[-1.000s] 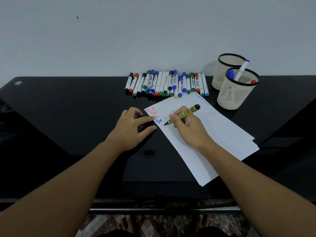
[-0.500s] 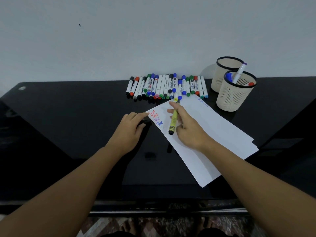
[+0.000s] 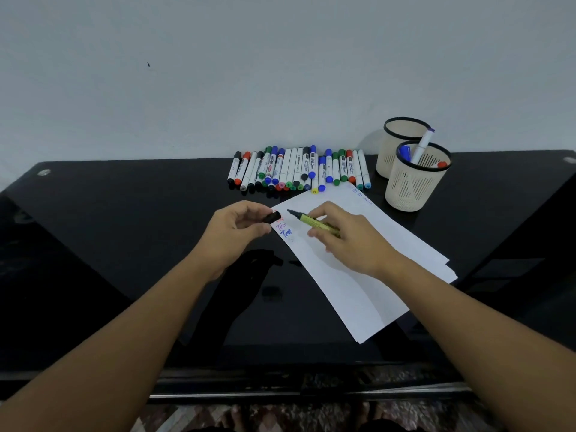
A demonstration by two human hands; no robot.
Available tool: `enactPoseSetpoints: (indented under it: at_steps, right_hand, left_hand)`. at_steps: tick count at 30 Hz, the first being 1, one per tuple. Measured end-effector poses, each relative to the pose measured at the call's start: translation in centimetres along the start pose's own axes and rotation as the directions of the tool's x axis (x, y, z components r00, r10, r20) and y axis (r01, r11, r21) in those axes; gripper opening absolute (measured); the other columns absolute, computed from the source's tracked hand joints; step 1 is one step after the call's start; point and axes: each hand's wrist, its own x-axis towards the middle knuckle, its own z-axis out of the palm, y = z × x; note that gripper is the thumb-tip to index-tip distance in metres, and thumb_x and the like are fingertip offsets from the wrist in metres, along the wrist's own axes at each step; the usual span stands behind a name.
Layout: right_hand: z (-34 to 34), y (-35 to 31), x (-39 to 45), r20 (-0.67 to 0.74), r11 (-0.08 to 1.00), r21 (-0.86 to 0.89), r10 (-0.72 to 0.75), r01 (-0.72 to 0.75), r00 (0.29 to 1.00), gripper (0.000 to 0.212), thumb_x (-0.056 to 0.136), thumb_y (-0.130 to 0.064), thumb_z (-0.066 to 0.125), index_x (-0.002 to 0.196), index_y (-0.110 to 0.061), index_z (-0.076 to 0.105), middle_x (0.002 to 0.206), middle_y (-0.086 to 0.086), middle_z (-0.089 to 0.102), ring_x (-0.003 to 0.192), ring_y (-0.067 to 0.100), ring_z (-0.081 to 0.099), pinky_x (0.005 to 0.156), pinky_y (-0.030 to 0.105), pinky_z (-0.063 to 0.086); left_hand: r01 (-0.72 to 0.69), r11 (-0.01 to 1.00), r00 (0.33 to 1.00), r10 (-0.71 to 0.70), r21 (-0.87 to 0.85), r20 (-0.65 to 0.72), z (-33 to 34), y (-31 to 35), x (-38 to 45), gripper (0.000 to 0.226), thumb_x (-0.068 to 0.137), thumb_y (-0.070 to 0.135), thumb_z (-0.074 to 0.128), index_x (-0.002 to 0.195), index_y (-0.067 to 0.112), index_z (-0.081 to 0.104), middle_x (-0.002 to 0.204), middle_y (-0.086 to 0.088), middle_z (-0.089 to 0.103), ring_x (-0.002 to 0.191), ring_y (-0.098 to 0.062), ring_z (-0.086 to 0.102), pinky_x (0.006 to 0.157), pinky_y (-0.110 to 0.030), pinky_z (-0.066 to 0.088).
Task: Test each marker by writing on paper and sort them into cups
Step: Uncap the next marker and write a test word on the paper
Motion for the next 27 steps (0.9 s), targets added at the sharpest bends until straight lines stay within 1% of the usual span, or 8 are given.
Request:
enactPoseSetpoints:
  at_steps: [3,5,7,10,13,18,24,27]
  right_hand:
    - [-0.7,-0.1,-0.4,-0.045,0.999,-0.024,-0.022,0.021,0.999,0.028,0.104,-0.040,0.059,0.132,-0.042,0.058,0.119,-0.008,0.068,0.105,0.013,0.062,0.096,0.038,0.052]
    - [-1.0,0.1,-0.4,-0.041,0.996,-0.080,-0.034,0.031,0.999,0.031,0.103,-0.040,0.059,0.134,-0.041,0.060,0.126,-0.006,0.067,0.114,0.013,0.060,0.099,0.038,0.051]
    - [-1.2,0.4,-0.3,-0.023,0.992,-0.118,-0.052,0.049,0.998,0.031,0.103,-0.041,0.059,0.134,-0.042,0.060,0.133,-0.011,0.066,0.120,0.013,0.060,0.100,0.038,0.051]
    - [-1.5,0.6,-0.3,0.000,0.986,-0.149,-0.072,0.072,0.997,0.031,0.103,-0.040,0.060,0.134,-0.042,0.061,0.130,-0.017,0.066,0.116,0.011,0.060,0.096,0.035,0.051]
    - [-1.6,0.7,-0.2,0.026,0.975,-0.196,-0.105,0.108,0.994,0.030,0.103,-0.040,0.060,0.133,-0.042,0.063,0.122,-0.015,0.068,0.108,0.010,0.060,0.093,0.036,0.053]
    - [-1.9,1.2,-0.2,0.080,0.948,-0.285,-0.125,0.143,0.989,0.033,0.102,-0.043,0.060,0.135,-0.045,0.060,0.129,-0.014,0.066,0.115,0.010,0.057,0.098,0.036,0.051]
    - [-2.2,1.6,-0.9,0.006,0.962,-0.212,-0.174,0.171,0.985,0.033,0.101,-0.037,0.063,0.135,-0.040,0.063,0.123,-0.016,0.068,0.107,0.007,0.059,0.093,0.032,0.053]
    - [-2.2,1.7,-0.9,0.037,0.929,-0.317,-0.191,0.193,0.981,0.034,0.103,-0.041,0.060,0.137,-0.042,0.060,0.121,-0.016,0.068,0.100,0.002,0.052,0.089,0.029,0.051]
  left_hand:
    - [0.001,1.000,1.000,-0.001,0.023,0.007,0.2,0.1,-0.1,0.029,0.086,0.000,0.077,0.107,0.020,0.075,0.102,0.007,0.077,0.099,-0.009,0.072,0.094,-0.027,0.055]
    - [-0.004,0.999,1.000,0.004,0.036,0.010,0.3,0.1,-0.2,0.029,0.086,0.000,0.077,0.106,0.020,0.075,0.102,0.008,0.077,0.099,-0.008,0.072,0.094,-0.027,0.055]
    - [-0.006,0.998,1.000,0.005,0.055,0.019,0.3,0.2,-0.2,0.029,0.086,0.000,0.077,0.107,0.020,0.076,0.102,0.009,0.077,0.099,-0.008,0.072,0.094,-0.027,0.055]
    - [-0.024,0.994,0.999,0.020,0.102,0.044,0.4,0.5,-0.2,0.028,0.086,0.001,0.077,0.107,0.020,0.075,0.102,0.010,0.077,0.099,-0.006,0.072,0.094,-0.024,0.055]
    - [-0.047,0.987,0.997,0.036,0.152,0.073,0.6,1.0,-0.1,0.027,0.087,0.003,0.077,0.107,0.022,0.075,0.103,0.010,0.077,0.098,-0.005,0.072,0.095,-0.024,0.053]
    - [-0.078,0.967,0.988,0.042,0.242,0.150,0.8,1.7,0.0,0.025,0.090,0.006,0.075,0.108,0.024,0.076,0.107,0.013,0.075,0.099,-0.003,0.071,0.094,-0.022,0.051]
    - [-0.042,0.981,0.990,0.016,0.187,0.140,1.2,2.1,0.1,0.025,0.088,0.008,0.077,0.108,0.024,0.076,0.105,0.012,0.076,0.100,-0.003,0.071,0.094,-0.022,0.052]
    - [-0.035,0.980,0.982,-0.003,0.198,0.188,1.9,2.4,0.1,0.025,0.088,0.012,0.078,0.109,0.024,0.077,0.103,0.012,0.076,0.099,-0.004,0.071,0.094,-0.023,0.052]
